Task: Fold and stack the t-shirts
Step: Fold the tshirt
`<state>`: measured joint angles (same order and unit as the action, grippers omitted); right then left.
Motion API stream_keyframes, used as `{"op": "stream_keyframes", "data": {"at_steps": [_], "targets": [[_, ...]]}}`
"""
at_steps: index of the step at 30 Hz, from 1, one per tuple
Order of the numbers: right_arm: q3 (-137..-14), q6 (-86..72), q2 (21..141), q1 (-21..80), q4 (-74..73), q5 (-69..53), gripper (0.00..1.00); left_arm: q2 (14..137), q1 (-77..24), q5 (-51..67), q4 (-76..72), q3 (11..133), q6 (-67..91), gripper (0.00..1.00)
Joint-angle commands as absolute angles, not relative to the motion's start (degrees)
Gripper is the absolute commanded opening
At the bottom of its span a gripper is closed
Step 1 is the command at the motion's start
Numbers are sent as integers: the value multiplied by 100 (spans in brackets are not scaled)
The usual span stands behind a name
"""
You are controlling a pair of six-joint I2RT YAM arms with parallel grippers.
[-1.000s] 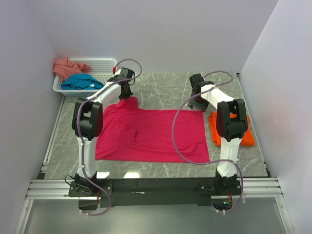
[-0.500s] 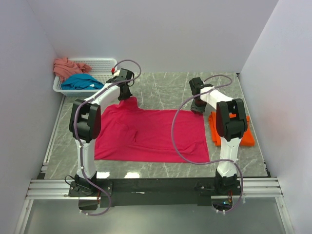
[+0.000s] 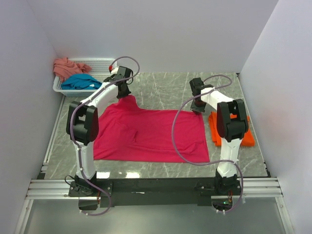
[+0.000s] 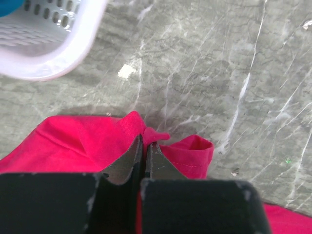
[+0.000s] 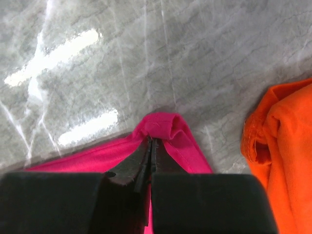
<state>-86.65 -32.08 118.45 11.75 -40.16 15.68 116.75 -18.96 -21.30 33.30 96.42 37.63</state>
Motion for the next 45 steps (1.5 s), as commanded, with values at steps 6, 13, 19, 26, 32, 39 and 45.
{"op": "stream_keyframes", "data": {"at_steps": [6, 13, 19, 26, 32, 39, 45], "targets": [[-8131, -3050, 10839, 1169, -3578, 1372, 0, 10890, -1942, -2487, 3568, 9256, 4192, 0], [-7559, -2822, 10135, 1222, -3314, 1037, 0, 10240, -1960, -2654, 3946, 8614, 4806, 0], [-7085, -2681, 9651, 1266, -3190, 853, 0, 9519, -2013, -2803, 4297, 7946, 5264, 0], [-6839, -2479, 9124, 1362, -3296, 800, 0, 8781, -2092, -2891, 4666, 7323, 5510, 0], [-6531, -2259, 8641, 1397, -3305, 378, 0, 8183, -2136, -3059, 5298, 6927, 5792, 0], [-6355, -2092, 8324, 1433, -3340, 185, 0, 7621, -2223, -2997, 5852, 6399, 6362, 0], [-6205, -2057, 8183, 1433, -3384, 202, 0, 7261, -2407, -2865, 6117, 6030, 6978, 0]]}}
